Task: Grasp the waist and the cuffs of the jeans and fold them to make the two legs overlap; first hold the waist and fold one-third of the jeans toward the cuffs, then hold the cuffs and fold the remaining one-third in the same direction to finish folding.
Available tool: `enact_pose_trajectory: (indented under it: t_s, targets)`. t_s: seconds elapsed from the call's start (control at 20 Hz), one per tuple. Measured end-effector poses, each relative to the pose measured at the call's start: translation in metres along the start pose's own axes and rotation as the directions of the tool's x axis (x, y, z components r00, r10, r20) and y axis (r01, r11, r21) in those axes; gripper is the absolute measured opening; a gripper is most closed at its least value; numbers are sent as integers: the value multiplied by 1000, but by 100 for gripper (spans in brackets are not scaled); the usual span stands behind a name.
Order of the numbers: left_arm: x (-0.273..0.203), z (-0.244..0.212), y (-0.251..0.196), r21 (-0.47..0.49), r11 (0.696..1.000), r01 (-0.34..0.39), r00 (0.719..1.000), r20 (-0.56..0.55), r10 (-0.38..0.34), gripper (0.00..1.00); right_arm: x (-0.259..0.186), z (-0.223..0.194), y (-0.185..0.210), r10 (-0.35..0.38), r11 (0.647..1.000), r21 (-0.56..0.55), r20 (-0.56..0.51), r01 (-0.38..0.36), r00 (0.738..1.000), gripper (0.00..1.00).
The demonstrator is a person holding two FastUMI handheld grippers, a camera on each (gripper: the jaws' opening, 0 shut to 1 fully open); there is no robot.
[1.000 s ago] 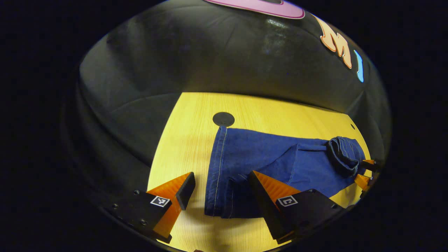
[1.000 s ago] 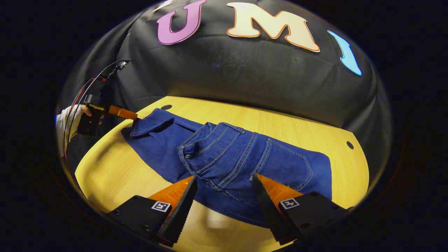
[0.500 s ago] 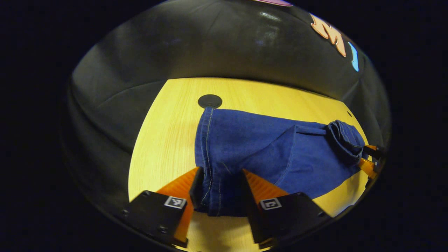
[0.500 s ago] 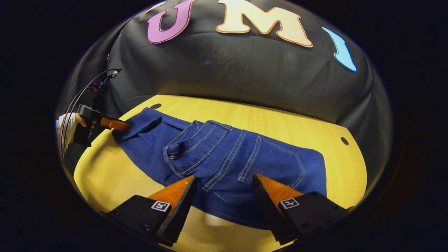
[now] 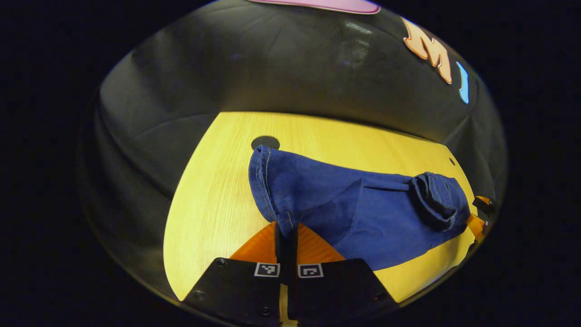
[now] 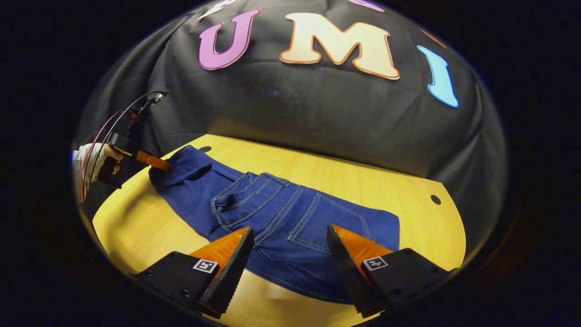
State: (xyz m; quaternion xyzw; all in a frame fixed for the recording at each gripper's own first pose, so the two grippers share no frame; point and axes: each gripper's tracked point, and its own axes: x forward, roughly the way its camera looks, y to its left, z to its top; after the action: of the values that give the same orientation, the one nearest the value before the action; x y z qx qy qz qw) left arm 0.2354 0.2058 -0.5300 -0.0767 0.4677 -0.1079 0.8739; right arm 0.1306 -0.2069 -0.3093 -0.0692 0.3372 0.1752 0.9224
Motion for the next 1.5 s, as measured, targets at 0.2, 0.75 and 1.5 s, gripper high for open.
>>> enact_pose_trajectory:
  t_s: [0.2,0.75,1.5]
  targets:
    - [-36,35,-42,73,997,25,997,68,-30,0,-33,1,-26,-10,1000,8,38,10,999,99]
    - [-80,90,-214,211,962,176,969,137,-207,0,-119,-14,-97,-71,997,13,96,70,993,100]
    - [-35,40,-430,263,902,342,934,10,-357,0,-187,-55,-195,-212,973,102,61,205,975,99]
